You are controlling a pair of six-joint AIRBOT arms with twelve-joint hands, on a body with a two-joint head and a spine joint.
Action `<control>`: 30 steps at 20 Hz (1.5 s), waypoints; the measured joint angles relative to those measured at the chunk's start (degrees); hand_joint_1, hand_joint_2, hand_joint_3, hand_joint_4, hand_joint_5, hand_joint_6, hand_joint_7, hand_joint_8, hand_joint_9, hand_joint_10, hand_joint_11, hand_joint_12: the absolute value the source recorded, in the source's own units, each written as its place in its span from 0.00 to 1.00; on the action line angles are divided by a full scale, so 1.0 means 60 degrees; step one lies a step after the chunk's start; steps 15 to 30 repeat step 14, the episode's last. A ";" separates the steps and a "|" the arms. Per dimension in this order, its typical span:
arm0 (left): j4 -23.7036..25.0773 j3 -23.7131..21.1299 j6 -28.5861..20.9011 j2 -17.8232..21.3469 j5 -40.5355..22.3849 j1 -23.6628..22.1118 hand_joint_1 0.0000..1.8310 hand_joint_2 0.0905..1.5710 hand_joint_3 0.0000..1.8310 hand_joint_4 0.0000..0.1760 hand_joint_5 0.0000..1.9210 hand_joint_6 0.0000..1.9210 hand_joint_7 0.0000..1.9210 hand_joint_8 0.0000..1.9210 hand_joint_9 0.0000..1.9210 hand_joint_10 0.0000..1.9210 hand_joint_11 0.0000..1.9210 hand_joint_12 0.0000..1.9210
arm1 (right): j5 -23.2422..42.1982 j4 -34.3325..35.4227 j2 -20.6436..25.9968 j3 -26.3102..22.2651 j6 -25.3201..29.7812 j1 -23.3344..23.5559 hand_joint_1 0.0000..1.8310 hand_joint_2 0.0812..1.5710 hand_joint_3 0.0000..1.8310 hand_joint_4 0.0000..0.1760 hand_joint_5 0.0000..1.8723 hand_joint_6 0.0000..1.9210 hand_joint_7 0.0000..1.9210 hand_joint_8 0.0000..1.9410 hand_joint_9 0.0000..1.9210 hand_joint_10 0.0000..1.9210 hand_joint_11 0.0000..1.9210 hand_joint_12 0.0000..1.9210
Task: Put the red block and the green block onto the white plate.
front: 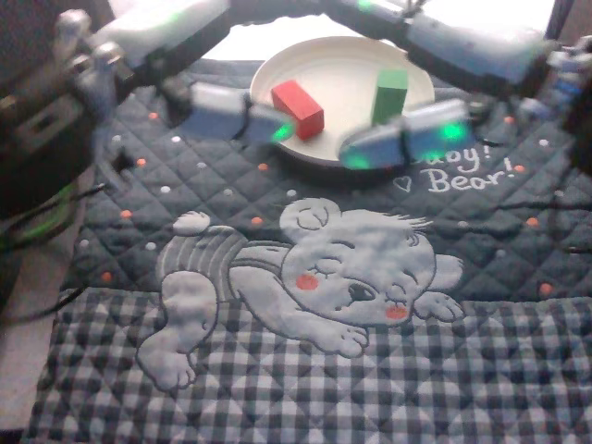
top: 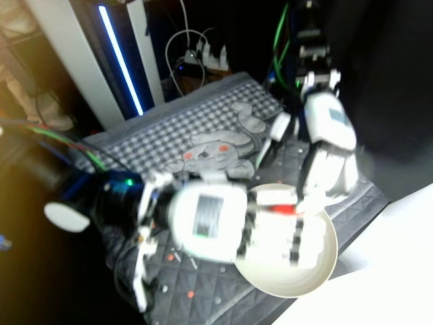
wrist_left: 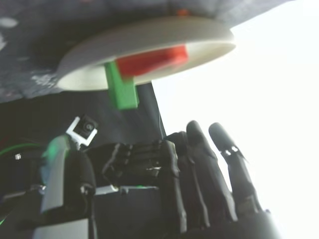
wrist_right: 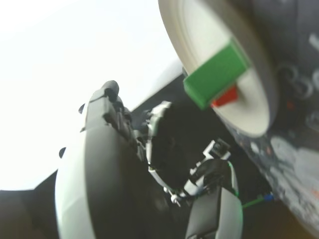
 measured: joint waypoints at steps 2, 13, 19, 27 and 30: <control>-0.0401 -0.0794 -0.0029 0.0787 -0.0863 0.0892 0.53 0.54 0.00 0.07 0.17 0.00 0.17 0.00 0.19 0.00 0.00 0.60 | 0.1588 0.0871 0.0943 -0.0823 0.0015 -0.0973 0.35 0.52 0.00 0.73 0.05 0.00 0.07 0.00 0.05 0.00 0.00 0.25; -0.3370 -0.3406 -0.1035 0.2065 -0.7817 0.5595 0.39 0.59 0.01 0.14 0.08 0.00 0.11 0.00 0.14 0.00 0.00 0.55 | 0.6400 0.4794 0.2313 -0.3410 0.0022 -0.6765 0.28 0.61 0.01 0.99 0.00 0.00 0.08 0.00 0.04 0.00 0.00 0.00; -0.3286 -0.3464 -0.1038 0.2065 -0.7974 0.5595 0.39 0.59 0.01 0.14 0.08 0.00 0.11 0.00 0.14 0.00 0.00 0.55 | 0.6586 0.4776 0.2306 -0.3450 0.0080 -0.6808 0.28 0.61 0.01 0.99 0.00 0.00 0.08 0.00 0.04 0.00 0.00 0.00; -0.3286 -0.3464 -0.1038 0.2065 -0.7974 0.5595 0.39 0.59 0.01 0.14 0.08 0.00 0.11 0.00 0.14 0.00 0.00 0.55 | 0.6586 0.4776 0.2306 -0.3450 0.0080 -0.6808 0.28 0.61 0.01 0.99 0.00 0.00 0.08 0.00 0.04 0.00 0.00 0.00; -0.3286 -0.3464 -0.1038 0.2065 -0.7974 0.5595 0.39 0.59 0.01 0.14 0.08 0.00 0.11 0.00 0.14 0.00 0.00 0.55 | 0.6586 0.4776 0.2306 -0.3450 0.0080 -0.6808 0.28 0.61 0.01 0.99 0.00 0.00 0.08 0.00 0.04 0.00 0.00 0.00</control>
